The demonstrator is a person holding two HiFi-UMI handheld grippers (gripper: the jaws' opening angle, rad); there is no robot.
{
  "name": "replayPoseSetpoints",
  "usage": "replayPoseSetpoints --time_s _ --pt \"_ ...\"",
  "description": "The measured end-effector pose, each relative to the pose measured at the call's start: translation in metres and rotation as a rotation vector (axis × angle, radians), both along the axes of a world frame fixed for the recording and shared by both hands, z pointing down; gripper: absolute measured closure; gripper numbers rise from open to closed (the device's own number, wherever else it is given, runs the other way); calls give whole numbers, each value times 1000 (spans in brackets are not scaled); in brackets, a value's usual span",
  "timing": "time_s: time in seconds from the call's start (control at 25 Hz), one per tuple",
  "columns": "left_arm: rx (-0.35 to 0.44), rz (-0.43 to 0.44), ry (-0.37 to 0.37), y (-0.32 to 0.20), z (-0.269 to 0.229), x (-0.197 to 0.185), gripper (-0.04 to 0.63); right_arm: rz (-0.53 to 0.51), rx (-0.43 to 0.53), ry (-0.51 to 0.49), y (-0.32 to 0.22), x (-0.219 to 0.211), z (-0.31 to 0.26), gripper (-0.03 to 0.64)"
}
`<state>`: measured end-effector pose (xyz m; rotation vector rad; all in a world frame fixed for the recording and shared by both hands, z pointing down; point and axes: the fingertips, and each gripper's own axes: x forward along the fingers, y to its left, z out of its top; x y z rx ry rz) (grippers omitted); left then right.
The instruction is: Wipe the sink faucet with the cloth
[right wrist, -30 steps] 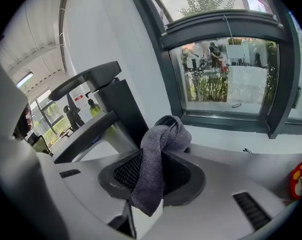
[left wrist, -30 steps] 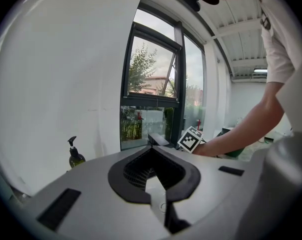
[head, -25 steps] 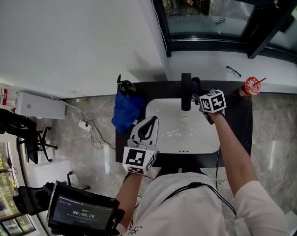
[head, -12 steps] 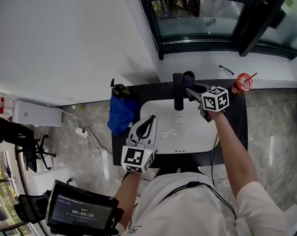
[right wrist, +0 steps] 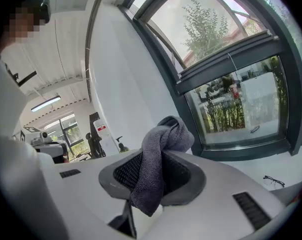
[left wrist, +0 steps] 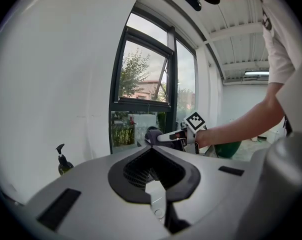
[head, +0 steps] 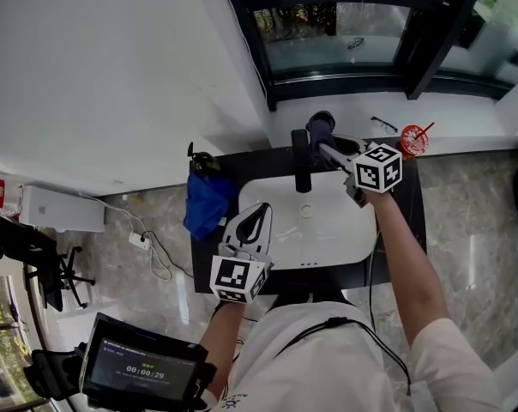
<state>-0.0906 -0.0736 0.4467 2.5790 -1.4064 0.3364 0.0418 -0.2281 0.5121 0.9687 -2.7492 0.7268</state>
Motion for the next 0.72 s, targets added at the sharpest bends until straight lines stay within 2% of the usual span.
replayPoseSetpoints --time_s 0.16,0.32,0.44,0.56,0.72 --pt "3 3 6 0 -2 2 601 43 37 16 -9 12 -12 506" --pt "2 -1 2 1 -1 0 601 86 23 97 -14 23 7 506" --pt "-3 -11 -8 2 3 -4 601 113 -23 177 -13 27 37 506" --pt "-7 -32 -4 2 4 -10 601 133 -92 206 -10 28 65 506" --pt "-12 -63 -6 1 4 -18 601 108 -163 279 -4 23 100 506"
